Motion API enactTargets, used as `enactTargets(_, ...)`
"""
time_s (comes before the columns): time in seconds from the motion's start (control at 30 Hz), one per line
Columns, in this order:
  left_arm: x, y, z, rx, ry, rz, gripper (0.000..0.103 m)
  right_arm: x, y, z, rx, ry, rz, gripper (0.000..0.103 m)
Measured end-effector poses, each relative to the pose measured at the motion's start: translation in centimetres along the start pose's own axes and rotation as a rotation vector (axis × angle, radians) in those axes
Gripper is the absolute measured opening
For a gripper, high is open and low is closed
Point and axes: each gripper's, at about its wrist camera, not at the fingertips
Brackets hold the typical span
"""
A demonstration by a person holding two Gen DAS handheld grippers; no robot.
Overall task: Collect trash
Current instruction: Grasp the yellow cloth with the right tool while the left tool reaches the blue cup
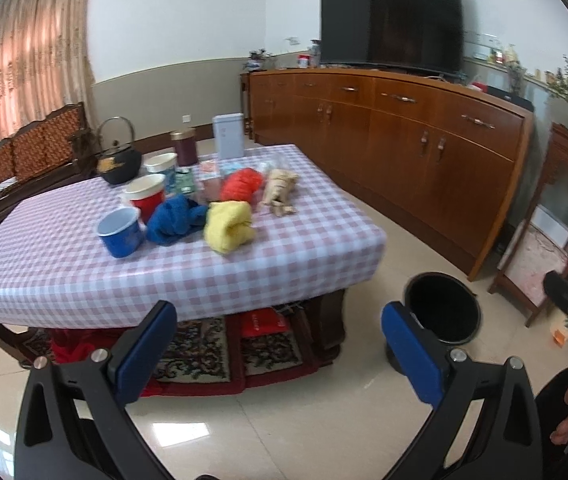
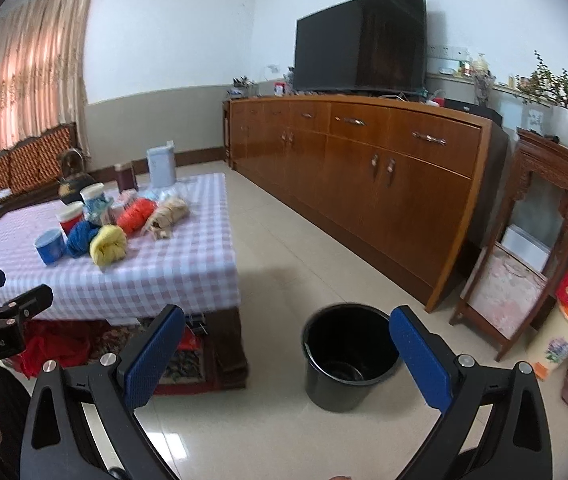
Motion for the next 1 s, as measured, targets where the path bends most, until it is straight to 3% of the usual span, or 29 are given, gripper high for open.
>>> enactTargets(0.17, 2.9, -0.3, 0.9, 0.000, 0.025, -0.058, 0.103, 2.5, 0.8, 2.7, 0.092, 0.038, -0.035, 0.103)
enactTargets(0.3, 5.9, -0.9, 1.6, 0.007, 0.043, -0.156, 0.103, 5.0, 1.1, 4.8, 0.126, 0.136, -0.051, 0.103)
enactTargets(0.6, 10.9, -2.7, 3.4, 0.064, 0.194, -0.181, 0.103, 11.8, 1.2, 9.5, 0.158, 0.305, -0.123, 0.103)
enactTargets(0.7, 12.4, -3.4, 4.1, 0.077, 0.192, -0.185, 0.103, 14.6, 1.3, 11.3, 0.161, 0.346, -0.157, 0.099)
enactTargets(0.8, 13.9, -3.6, 4.7, 0.066, 0.269, -0.201, 0.103, 17.5, 1.2, 12.9, 0.159, 0.378, -0.186, 0.096)
enactTargets(1.0, 17.5, -3.6, 8.0, 0.090, 0.300, -0.257, 0.102, 22.1, 0.7, 16.2, 0.185, 0.408, -0.243, 0.092)
Point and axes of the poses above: each gripper's, at about its wrist camera, not at the fingertips, and z roughly the way its jaws point, x to its left, y to its top, and after that the axes turned 10 degrees about z, right-handed
